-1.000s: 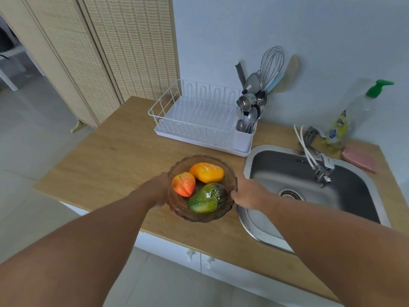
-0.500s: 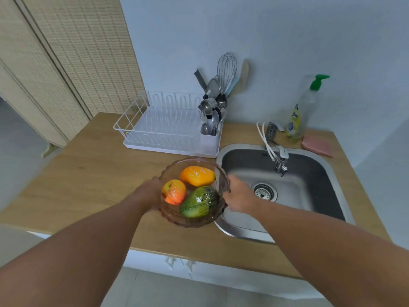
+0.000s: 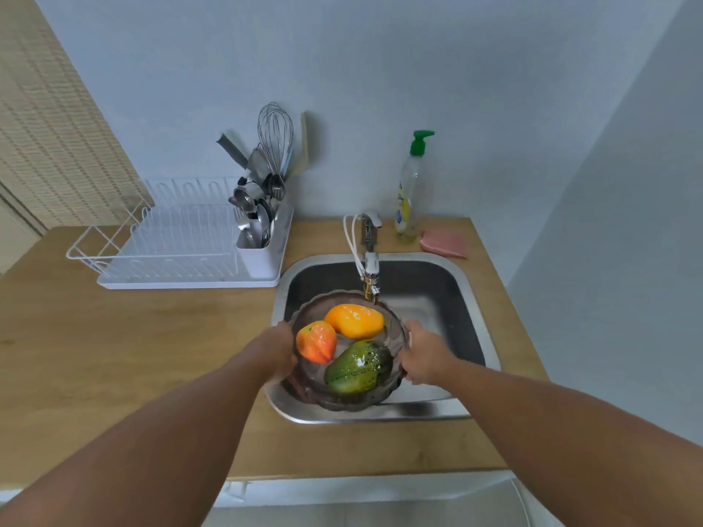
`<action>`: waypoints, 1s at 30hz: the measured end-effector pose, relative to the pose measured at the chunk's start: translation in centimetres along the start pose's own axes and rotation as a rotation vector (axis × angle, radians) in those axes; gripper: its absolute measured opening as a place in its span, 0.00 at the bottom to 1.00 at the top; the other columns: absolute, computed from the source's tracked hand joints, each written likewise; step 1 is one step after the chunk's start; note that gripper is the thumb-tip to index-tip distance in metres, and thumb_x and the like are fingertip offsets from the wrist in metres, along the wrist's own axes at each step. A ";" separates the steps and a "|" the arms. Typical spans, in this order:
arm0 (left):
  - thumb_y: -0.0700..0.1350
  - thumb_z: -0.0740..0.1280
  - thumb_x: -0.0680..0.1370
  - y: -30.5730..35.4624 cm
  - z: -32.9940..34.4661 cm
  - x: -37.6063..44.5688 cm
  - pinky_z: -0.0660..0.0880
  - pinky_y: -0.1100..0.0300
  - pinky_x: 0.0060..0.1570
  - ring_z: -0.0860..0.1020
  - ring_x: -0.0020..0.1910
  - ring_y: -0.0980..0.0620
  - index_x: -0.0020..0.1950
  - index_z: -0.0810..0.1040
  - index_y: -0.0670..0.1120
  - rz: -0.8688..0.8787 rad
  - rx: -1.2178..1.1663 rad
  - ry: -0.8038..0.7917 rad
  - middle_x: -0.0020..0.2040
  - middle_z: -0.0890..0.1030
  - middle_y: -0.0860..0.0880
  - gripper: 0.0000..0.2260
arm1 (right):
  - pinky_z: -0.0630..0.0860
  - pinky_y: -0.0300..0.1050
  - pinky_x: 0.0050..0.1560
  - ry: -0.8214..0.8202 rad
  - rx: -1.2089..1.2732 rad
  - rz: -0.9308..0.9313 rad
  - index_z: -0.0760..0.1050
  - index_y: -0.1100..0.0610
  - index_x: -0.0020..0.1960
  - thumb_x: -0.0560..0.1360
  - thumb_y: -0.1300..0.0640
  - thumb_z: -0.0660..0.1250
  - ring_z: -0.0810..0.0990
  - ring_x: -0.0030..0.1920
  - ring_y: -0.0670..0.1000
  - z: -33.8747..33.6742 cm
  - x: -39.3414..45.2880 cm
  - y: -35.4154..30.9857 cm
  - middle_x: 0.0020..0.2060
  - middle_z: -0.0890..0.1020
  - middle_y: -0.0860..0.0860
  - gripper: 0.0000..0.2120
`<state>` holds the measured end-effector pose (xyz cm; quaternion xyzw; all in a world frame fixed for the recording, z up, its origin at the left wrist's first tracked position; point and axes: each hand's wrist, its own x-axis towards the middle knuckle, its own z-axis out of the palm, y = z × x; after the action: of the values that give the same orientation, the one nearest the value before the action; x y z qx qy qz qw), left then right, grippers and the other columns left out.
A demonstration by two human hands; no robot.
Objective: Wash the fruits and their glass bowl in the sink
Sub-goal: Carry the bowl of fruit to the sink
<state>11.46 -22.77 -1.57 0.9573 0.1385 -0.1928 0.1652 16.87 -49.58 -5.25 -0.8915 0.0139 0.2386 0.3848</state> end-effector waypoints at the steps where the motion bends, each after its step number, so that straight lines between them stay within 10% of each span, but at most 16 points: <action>1: 0.43 0.66 0.78 0.6 0.4 0.5 0.74 0.52 0.54 0.78 0.62 0.37 0.66 0.70 0.40 0.010 0.003 -0.005 0.65 0.78 0.37 0.18 | 0.80 0.50 0.28 0.006 -0.003 0.013 0.69 0.53 0.55 0.77 0.58 0.63 0.78 0.30 0.58 -0.4 0.1 0.5 0.44 0.81 0.63 0.08; 6: 0.42 0.66 0.79 2.2 2.4 4.1 0.76 0.50 0.57 0.79 0.62 0.38 0.72 0.66 0.39 0.040 0.026 -0.042 0.66 0.77 0.37 0.22 | 0.83 0.62 0.33 0.034 -0.012 0.067 0.69 0.56 0.59 0.78 0.62 0.62 0.79 0.33 0.60 -1.2 1.8 2.6 0.46 0.82 0.65 0.11; 18: 0.35 0.65 0.79 1.1 6.0 11.6 0.76 0.48 0.61 0.77 0.65 0.36 0.78 0.58 0.39 0.060 0.069 -0.158 0.69 0.74 0.36 0.29 | 0.78 0.47 0.29 0.039 0.003 0.258 0.66 0.48 0.54 0.72 0.57 0.65 0.80 0.36 0.60 3.4 6.2 4.9 0.41 0.81 0.60 0.13; 30: 0.34 0.65 0.79 1.0 8.8 12.9 0.77 0.46 0.59 0.79 0.63 0.36 0.74 0.61 0.41 0.006 0.073 -0.188 0.65 0.76 0.36 0.25 | 0.84 0.58 0.44 -0.015 -0.033 0.264 0.65 0.47 0.56 0.74 0.54 0.65 0.84 0.44 0.64 4.7 7.8 6.8 0.43 0.83 0.59 0.13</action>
<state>20.43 -24.29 -14.32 0.9407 0.1124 -0.2863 0.1433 20.37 -49.89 -16.05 -0.8864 0.1243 0.2938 0.3356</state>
